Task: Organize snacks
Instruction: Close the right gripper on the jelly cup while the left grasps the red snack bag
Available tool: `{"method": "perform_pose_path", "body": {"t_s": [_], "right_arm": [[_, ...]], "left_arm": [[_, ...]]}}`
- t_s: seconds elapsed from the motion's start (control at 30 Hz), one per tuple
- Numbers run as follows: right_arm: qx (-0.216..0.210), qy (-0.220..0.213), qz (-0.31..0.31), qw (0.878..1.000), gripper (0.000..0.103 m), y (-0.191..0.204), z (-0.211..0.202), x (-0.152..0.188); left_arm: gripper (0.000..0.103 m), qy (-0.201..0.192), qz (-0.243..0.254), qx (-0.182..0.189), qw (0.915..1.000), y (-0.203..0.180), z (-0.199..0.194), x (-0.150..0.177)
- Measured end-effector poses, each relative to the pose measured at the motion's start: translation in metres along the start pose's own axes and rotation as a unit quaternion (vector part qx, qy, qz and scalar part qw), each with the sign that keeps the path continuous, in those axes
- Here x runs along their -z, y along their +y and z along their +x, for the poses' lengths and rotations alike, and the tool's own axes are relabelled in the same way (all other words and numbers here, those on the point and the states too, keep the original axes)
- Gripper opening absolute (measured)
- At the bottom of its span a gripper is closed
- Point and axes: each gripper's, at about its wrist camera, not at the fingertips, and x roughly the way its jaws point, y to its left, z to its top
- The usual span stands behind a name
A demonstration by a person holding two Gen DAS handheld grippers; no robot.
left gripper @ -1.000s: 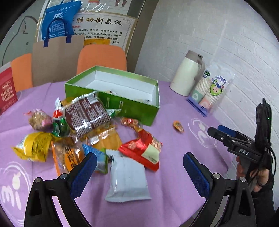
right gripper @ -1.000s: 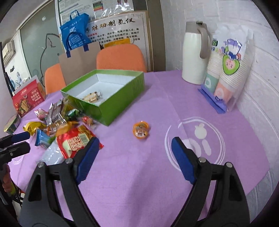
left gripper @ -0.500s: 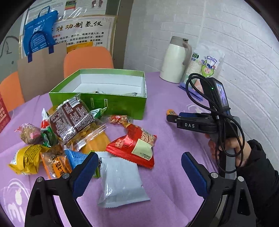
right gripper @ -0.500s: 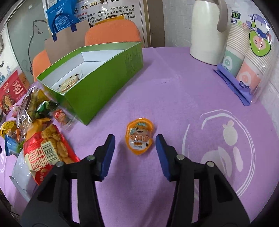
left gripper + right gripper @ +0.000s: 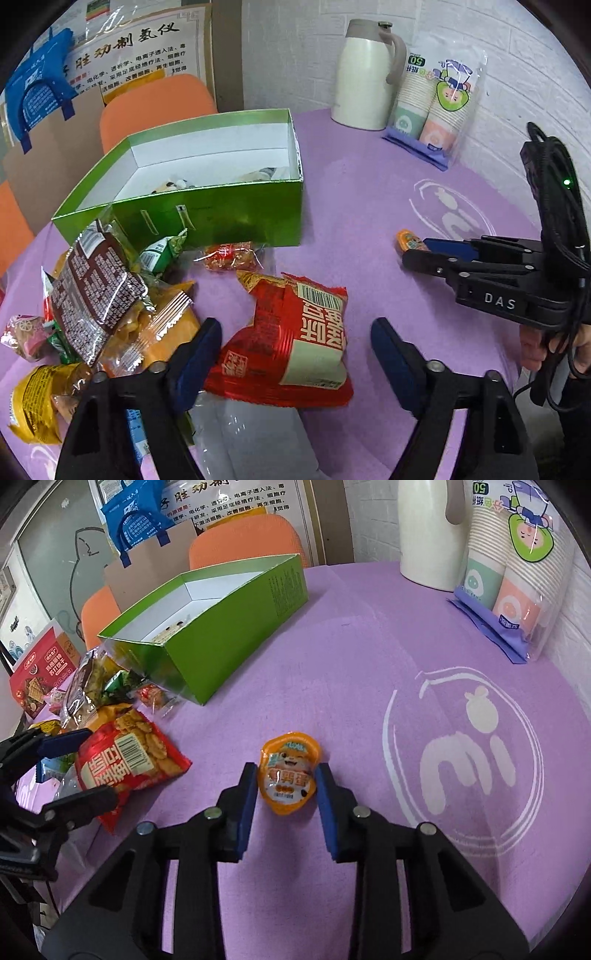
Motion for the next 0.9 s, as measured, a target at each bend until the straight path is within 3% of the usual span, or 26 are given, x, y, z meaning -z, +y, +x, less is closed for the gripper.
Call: {"method": "perform_pose_path", "body": {"t_s": [0.1,0.33,0.5,0.9], "right_arm": [[-0.001,0.001,0.002,1.0,0.034,0.0,0.0,0.001],[-0.003,0.006,0.0,1.0,0.034,0.01,0.004,0.0],[-0.012,0.012,-0.017,1.0,0.033,0.024,0.0,0.002],[-0.053,-0.051,-0.06,0.995,0.033,0.072,-0.036,-0.03]], "left_arm": [[0.061,0.012,-0.009,0.024,0.9996,0.003,0.005,0.0],[0.062,0.02,-0.008,0.017,0.9996,-0.002,0.011,0.002],[0.056,0.013,-0.035,0.054,0.9979,0.001,0.004,0.004],[0.056,-0.075,-0.089,0.065,0.9911,0.04,-0.071,-0.013]]}}
